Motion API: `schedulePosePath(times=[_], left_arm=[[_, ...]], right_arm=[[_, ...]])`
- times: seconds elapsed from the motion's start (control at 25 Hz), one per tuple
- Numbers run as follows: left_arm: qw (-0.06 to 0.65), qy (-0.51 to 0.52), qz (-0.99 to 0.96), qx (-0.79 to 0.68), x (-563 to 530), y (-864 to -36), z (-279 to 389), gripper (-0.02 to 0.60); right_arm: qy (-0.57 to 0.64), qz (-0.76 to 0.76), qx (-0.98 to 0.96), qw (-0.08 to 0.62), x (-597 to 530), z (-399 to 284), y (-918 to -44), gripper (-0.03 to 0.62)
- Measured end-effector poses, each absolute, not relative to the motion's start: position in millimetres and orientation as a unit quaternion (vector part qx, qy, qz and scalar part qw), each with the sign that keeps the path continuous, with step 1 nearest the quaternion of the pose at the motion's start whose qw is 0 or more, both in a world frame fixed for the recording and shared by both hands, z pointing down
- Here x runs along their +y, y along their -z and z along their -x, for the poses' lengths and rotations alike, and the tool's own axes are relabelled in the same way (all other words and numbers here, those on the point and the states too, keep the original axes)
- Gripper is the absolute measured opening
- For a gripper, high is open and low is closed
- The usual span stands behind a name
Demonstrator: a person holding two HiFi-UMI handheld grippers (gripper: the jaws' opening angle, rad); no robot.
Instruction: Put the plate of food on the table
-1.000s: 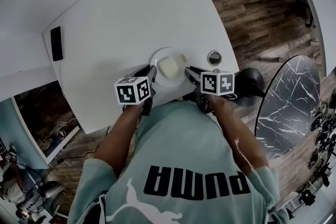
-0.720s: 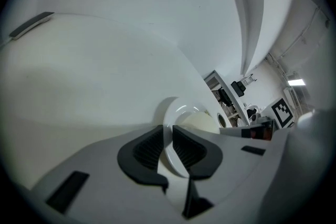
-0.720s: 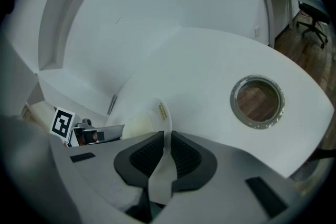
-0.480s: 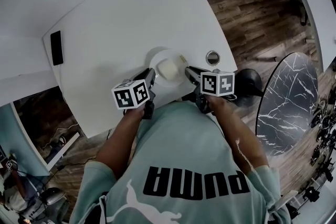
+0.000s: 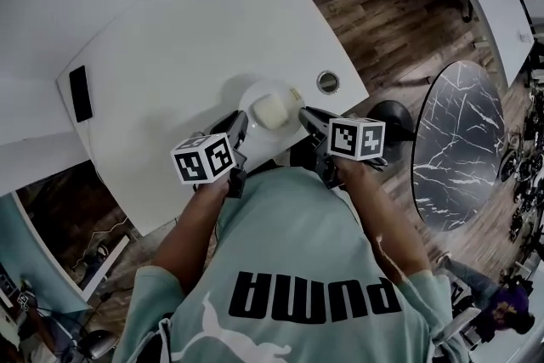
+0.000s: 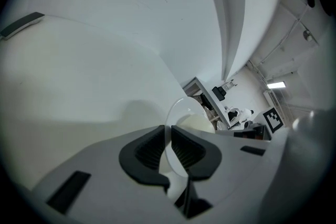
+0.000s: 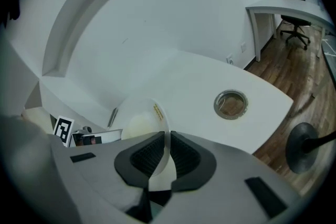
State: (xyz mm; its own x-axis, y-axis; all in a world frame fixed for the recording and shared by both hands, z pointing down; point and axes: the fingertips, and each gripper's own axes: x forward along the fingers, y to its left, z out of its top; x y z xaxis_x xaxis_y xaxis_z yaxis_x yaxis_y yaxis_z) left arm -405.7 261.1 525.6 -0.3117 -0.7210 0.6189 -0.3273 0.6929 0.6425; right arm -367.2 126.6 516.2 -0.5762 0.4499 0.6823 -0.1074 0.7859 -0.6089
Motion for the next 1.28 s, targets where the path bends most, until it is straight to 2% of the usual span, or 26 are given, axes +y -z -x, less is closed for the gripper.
schedulePosePath(times=[0.52, 1.28], left_arm=[[0.487, 0.153, -0.424, -0.748, 199, -504, 368, 0.044], [0.483, 0.068, -0.527, -0.696, 38, -478, 233, 0.044]], right_arm=[[-0.367, 0.015, -0.845, 0.388, 75, 300, -496, 0.041], [-0.427, -0.095, -0.85, 0.293, -65, 133, -477, 0.04]])
